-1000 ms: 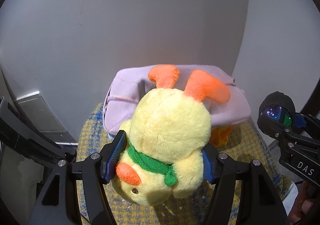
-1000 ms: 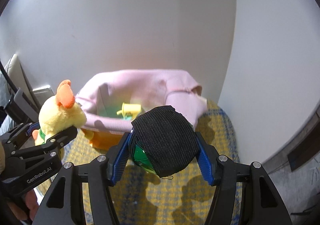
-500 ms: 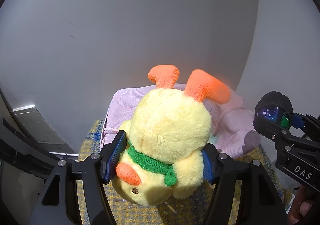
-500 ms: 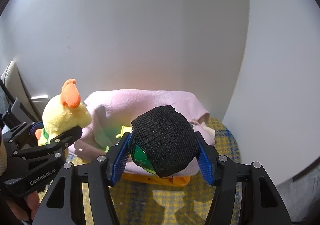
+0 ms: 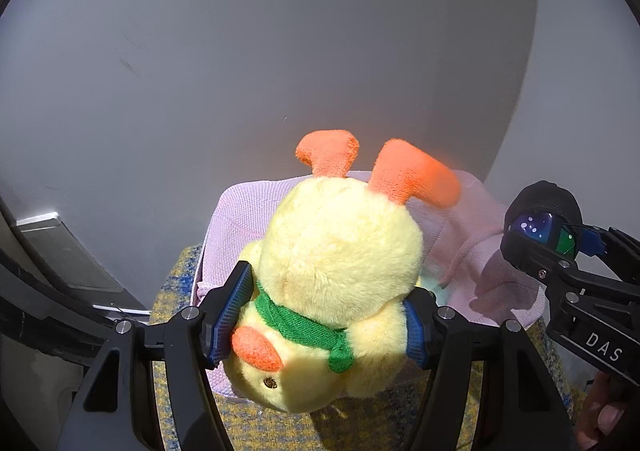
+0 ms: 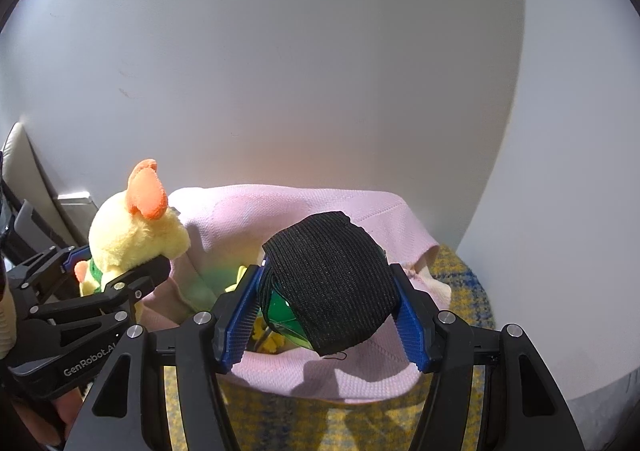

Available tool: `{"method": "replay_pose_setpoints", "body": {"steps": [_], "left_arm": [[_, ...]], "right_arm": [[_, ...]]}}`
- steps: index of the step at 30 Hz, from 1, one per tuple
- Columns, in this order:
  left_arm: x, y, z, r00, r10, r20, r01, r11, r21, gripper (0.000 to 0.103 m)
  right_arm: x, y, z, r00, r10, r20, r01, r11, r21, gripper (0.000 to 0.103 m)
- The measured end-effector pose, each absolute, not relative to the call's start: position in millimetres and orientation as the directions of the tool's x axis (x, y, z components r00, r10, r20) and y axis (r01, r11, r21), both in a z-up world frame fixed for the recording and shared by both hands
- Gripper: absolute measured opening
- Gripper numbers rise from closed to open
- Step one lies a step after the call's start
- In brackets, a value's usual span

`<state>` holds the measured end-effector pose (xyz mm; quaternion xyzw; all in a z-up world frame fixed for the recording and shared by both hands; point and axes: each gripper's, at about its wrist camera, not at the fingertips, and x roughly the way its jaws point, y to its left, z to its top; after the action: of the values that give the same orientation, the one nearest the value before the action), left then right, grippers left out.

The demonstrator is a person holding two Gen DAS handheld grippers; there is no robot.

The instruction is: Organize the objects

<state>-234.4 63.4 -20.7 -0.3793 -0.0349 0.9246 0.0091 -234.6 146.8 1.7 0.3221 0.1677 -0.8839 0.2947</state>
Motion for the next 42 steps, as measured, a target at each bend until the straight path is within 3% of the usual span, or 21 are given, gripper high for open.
{"method": "replay_pose_setpoints", "body": {"steps": [6,8,10,18,42], "left_arm": [[-235.1,64.2,-23.6,-0.708,0.034,-0.706,0.017,-0.998,-0.065,0.07],[-233.8,64.1,-23.3,-0.708,0.028,-0.706,0.024,-0.998,-0.063,0.083],[-230.6,63.0,-21.4,-0.716,0.027,-0.698,0.029,-0.997,-0.069,0.088],[-233.4,45.4,-27.7,-0.705,-0.008,-0.709,0.076,-0.995,-0.063,0.101],[-149.3,65.2,-4.7,-0.701,-0.02,-0.713,0.092,-0.994,-0.063,0.102]], "right_arm": [[-237.4,144.1,-1.2,-0.618,-0.409,-0.671,0.631,-0.767,-0.114,0.066],[-236.8,145.7,0.4,-0.632,-0.402,-0.663,0.622,-0.773,-0.124,0.08],[-234.2,149.0,3.6,-0.65,-0.402,-0.644,0.613,-0.779,-0.132,0.09],[-226.6,164.4,5.9,-0.666,-0.38,-0.642,0.594,-0.791,-0.148,0.092],[-166.4,197.6,15.8,-0.679,-0.352,-0.644,0.578,-0.797,-0.175,0.095]]}}
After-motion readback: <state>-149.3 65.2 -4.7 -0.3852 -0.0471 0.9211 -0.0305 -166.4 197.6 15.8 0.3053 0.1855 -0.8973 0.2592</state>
